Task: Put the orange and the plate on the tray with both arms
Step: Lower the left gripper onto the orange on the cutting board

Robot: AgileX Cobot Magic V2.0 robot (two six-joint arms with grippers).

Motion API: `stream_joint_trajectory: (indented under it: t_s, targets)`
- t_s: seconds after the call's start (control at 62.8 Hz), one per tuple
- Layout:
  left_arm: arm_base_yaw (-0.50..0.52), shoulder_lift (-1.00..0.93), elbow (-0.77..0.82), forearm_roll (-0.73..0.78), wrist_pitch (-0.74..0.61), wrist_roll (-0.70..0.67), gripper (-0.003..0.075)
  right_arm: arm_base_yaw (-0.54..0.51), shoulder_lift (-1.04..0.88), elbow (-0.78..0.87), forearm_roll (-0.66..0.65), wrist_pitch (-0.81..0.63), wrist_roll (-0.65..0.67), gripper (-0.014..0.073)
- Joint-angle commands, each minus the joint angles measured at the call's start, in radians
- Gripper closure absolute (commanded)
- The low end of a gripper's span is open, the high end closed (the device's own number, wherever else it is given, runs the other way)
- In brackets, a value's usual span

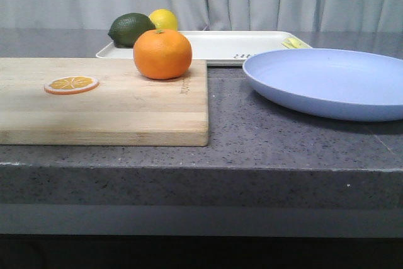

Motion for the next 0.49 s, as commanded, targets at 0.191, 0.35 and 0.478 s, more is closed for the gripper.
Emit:
stream_joint_trajectory:
  t_s: [0.191,0.35,0.478]
  targets:
    - [-0.06,0.252,-0.227,-0.001,-0.064,0.002,0.0074,0.002,0.007,-0.026,0.0,-0.054,-0.008,-0.0055]
    - [-0.07,0.367,-0.317,0.025,-0.064,0.002,0.0074,0.002,0.007,-0.026,0.0,-0.054,-0.008,-0.0055]
    - [-0.07,0.444,-0.376,0.066,-0.061,0.002,0.0074,0.002,0.007,-0.026,0.0,-0.053,-0.008,-0.0055]
